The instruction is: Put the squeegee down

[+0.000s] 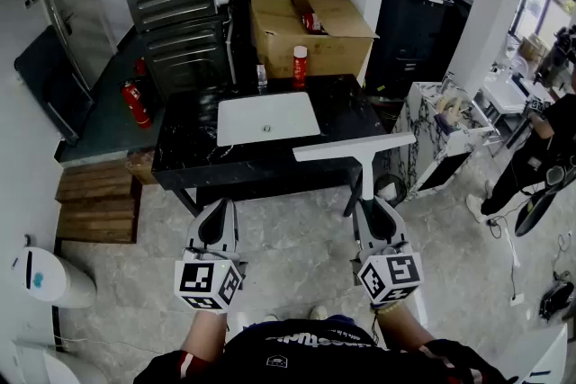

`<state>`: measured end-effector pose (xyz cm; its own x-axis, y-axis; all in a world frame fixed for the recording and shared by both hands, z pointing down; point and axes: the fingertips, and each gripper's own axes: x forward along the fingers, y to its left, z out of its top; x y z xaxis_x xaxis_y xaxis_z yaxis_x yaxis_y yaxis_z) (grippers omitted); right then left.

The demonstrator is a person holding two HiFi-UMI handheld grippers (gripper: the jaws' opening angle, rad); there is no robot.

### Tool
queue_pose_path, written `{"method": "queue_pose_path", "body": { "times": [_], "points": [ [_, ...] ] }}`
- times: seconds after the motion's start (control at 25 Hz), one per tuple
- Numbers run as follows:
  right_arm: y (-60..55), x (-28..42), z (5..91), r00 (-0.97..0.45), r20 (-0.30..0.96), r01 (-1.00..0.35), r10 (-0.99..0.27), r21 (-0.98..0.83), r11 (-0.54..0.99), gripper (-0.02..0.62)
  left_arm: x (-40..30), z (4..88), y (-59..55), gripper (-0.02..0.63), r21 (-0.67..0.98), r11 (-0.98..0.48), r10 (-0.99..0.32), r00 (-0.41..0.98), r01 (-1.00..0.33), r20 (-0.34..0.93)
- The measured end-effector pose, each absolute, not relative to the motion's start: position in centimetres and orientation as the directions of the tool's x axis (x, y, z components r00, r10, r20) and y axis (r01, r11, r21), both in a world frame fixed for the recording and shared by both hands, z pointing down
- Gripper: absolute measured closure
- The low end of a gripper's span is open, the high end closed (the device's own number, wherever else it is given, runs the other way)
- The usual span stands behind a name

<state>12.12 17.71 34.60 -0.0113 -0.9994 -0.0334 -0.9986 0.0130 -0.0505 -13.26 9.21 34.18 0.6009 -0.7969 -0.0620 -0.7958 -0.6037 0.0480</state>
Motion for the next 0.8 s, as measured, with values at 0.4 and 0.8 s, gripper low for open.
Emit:
{"method": "queue_pose_path", "body": {
  "times": [0.4, 0.8],
  "points": [
    [18.1, 12.0, 34.2, -0.042, -0.036, -0.998, -0.998, -0.047, 0.044, 0.471, -12.9, 33.9, 10.2, 0.592, 0.046, -0.598, -0.801, 0.595, -0.800, -0.068],
    [18.1, 12.4, 34.5, -0.090, -0.034, -0.996, -0.995, -0.014, 0.090, 0.472, -11.0, 34.6, 10.4, 0.592, 0.056, -0.589, -0.808, 0.588, -0.806, -0.042]
  ]
}}
